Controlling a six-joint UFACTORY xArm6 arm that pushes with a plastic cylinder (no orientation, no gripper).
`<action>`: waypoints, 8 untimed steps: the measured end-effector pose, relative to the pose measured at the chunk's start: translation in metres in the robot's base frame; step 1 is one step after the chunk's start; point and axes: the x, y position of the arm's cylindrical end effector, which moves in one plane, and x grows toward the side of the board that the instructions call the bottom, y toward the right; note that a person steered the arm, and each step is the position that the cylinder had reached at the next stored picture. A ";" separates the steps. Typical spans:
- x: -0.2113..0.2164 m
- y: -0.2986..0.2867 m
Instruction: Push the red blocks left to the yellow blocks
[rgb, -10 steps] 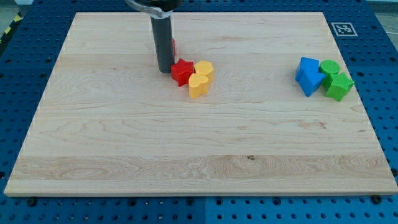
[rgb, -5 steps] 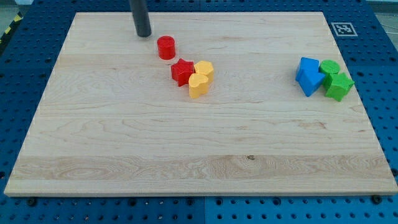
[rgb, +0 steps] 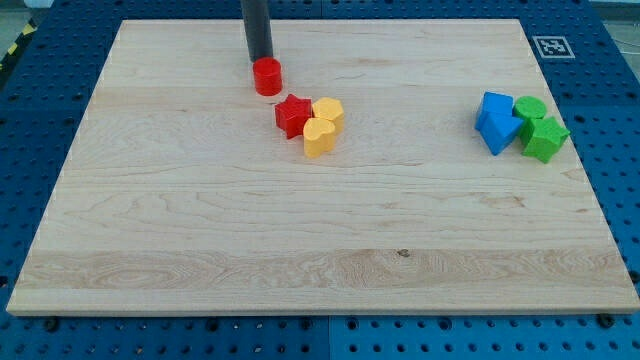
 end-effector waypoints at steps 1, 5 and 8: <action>0.008 -0.002; 0.033 0.052; 0.050 0.036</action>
